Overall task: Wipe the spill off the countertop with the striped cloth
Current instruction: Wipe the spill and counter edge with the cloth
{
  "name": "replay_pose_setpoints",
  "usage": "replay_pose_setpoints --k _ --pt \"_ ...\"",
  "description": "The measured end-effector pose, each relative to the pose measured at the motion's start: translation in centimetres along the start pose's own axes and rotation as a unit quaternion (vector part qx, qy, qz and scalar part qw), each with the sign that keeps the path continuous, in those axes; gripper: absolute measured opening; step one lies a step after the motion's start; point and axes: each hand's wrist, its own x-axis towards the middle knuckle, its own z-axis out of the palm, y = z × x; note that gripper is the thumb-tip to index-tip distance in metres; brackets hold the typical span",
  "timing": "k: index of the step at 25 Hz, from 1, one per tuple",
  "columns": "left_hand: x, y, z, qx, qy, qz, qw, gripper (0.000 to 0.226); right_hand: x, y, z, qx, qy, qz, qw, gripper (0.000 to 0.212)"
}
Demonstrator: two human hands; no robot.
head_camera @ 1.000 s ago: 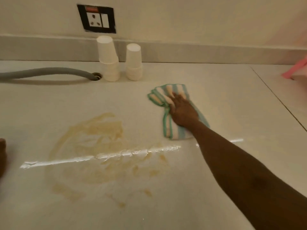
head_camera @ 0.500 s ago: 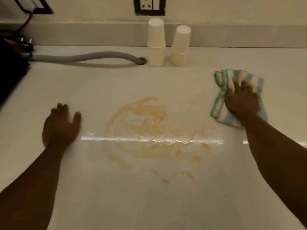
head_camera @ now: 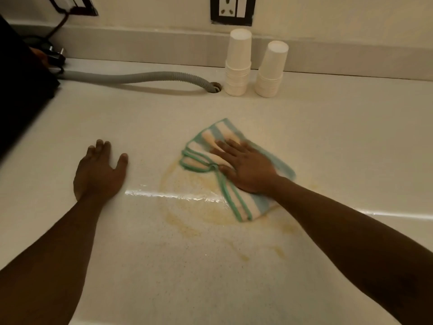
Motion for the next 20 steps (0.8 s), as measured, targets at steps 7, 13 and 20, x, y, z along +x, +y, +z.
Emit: replay_pose_setpoints --k 7,13,20 --pt "0.0 0.1 0.2 -0.001 0.012 -0.014 1.000 0.071 2.9 8.4 -1.6 0.009 0.074 0.263 0.962 0.054" --pt "0.1 0.1 0.3 -0.003 0.010 -0.013 1.000 0.073 10.3 -3.1 -0.4 0.018 0.036 0.157 0.987 0.056" --pt "0.0 0.1 0.5 0.005 0.010 -0.009 1.000 0.074 7.0 -0.3 -0.5 0.005 0.023 0.008 1.000 0.052"
